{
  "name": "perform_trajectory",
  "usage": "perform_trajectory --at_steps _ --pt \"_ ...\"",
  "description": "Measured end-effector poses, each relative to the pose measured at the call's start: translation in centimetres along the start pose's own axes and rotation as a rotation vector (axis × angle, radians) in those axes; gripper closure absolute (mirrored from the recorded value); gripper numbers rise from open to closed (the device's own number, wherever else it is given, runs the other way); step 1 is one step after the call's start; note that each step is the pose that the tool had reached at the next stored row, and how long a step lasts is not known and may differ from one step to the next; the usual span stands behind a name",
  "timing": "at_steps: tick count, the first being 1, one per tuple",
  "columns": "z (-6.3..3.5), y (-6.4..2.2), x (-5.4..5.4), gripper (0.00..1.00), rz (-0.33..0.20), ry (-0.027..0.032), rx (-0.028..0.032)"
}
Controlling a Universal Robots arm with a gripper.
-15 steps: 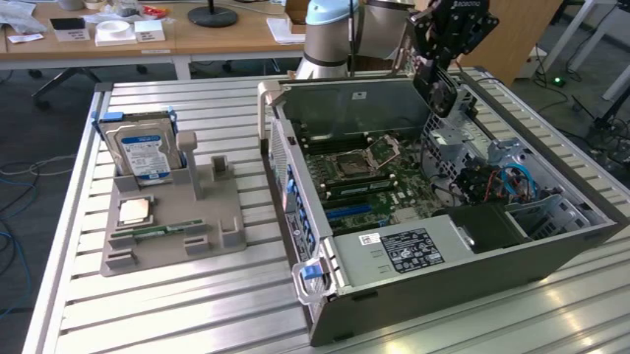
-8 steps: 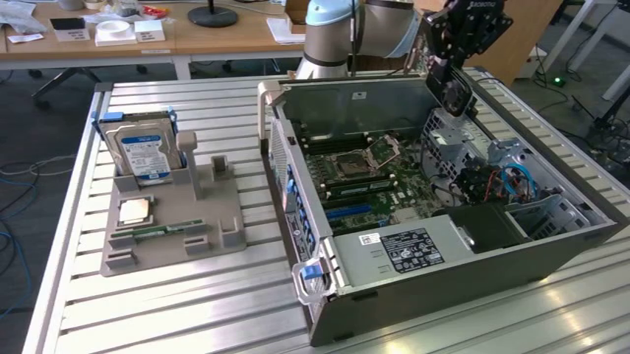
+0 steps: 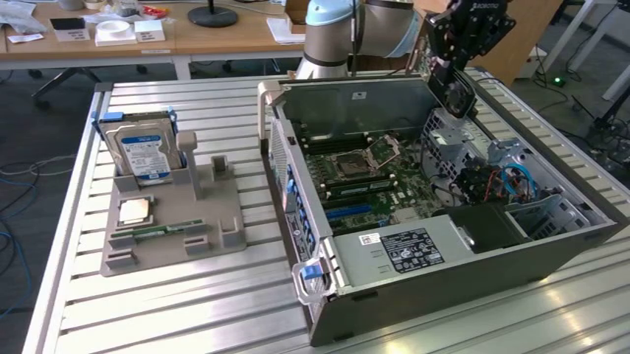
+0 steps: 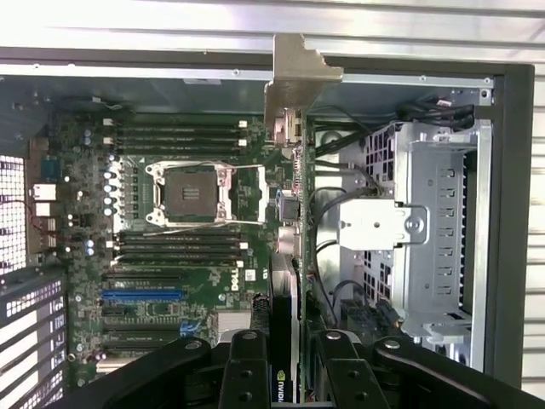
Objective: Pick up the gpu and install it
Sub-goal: 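Pick up the gpu and move the gpu toward the slot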
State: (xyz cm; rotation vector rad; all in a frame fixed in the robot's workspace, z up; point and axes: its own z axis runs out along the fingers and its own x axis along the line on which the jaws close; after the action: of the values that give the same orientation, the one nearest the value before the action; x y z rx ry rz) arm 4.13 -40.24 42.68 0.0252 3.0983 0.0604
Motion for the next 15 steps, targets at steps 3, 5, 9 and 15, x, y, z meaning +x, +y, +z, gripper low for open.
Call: perform_trajectory --at_steps 3,5,9,15 --pt "-0.01 -0.51 0.0 0.74 0.0 0.0 -0.0001" --pt "-0.03 -0.83 -0.1 0.74 0.0 0.0 -0.0001" --pt "-0.05 -1.46 -0.1 0.74 0.0 0.0 -0.0001" --pt "-0.06 -1.63 -0.1 0.74 0.0 -0.0001 -0.0001"
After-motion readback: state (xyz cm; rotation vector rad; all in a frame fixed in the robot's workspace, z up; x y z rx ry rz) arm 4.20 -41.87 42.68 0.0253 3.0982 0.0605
